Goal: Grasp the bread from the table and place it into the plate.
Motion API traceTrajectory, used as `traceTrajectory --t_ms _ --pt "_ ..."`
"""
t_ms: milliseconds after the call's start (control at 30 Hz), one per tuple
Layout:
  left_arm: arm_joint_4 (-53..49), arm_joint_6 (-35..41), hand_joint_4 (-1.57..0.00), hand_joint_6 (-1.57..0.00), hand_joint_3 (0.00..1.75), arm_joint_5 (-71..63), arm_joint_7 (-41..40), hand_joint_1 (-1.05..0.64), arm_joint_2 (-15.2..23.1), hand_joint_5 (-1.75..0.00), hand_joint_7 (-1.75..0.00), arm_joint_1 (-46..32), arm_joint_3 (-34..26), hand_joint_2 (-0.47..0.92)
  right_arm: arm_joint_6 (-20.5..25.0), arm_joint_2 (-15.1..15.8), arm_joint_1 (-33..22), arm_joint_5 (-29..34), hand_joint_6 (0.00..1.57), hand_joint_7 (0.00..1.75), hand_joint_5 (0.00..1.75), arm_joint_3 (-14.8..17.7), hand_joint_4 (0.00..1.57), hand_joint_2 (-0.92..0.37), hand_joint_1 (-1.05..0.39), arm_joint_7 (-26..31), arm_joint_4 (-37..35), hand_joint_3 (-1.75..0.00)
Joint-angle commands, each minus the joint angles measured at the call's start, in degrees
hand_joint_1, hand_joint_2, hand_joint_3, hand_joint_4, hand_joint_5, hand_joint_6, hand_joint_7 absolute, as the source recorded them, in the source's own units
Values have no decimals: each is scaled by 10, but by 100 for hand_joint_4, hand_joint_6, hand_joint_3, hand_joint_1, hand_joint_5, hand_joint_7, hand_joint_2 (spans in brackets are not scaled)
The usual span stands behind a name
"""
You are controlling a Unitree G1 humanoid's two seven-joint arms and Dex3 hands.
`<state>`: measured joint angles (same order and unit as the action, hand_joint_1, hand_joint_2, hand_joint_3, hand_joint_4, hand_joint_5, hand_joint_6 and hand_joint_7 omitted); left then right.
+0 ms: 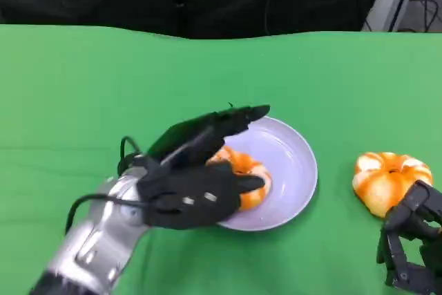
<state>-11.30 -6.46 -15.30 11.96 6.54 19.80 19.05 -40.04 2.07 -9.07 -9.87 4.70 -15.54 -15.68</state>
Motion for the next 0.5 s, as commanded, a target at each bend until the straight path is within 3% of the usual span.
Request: traceTrajectory --t_ms 33,67,133,167,200,333,367,400,433,500 --pt "114 105 -75 -74 19 182 45 -21 -38 -27 -13 -79 -86 92 -2 6 1 0 75 170 175 5 90 -47 -16 3 -1 -131" --pt "135 135 -78 -84 25 213 51 -16 -42 -50 -15 -89 -99 92 -1 6 1 -1 75 170 175 5 90 -47 -15 2 0 -130" --pt "172 189 -76 -92 29 272 58 -11 -49 -73 -16 -108 -125 92 2 6 1 -2 75 170 175 5 90 -48 -15 1 2 -130" --pt "186 209 -82 -104 45 296 60 -7 -51 -100 -28 -116 -136 89 4 7 0 -2 75 170 175 5 90 -48 -15 1 3 -129" --pt "197 225 -83 -105 55 314 61 -6 -51 -111 -39 -121 -143 85 5 7 0 -3 75 170 175 5 90 -48 -14 1 4 -129" --pt "217 256 -84 -103 68 355 64 -5 -54 -123 -54 -135 -160 80 3 8 1 -1 75 169 175 5 90 -49 -14 1 2 -128" --pt "239 274 -86 -103 91 398 69 -5 -60 -144 -85 -166 -179 73 5 8 -1 0 75 169 175 6 89 -49 -15 3 6 -128" --pt "256 289 -88 -94 108 430 71 -5 -63 -159 -123 -189 -193 66 8 7 -3 1 75 169 175 6 89 -49 -15 5 9 -127" --pt "268 300 -90 -88 119 452 72 -6 -64 -168 -147 -204 -201 61 10 7 -4 2 74 169 175 6 89 -49 -15 7 12 -127" --pt "292 317 -92 -84 126 486 74 -6 -58 -173 -165 -232 -214 57 9 10 -2 -4 74 169 175 7 89 -49 -14 0 8 -127"
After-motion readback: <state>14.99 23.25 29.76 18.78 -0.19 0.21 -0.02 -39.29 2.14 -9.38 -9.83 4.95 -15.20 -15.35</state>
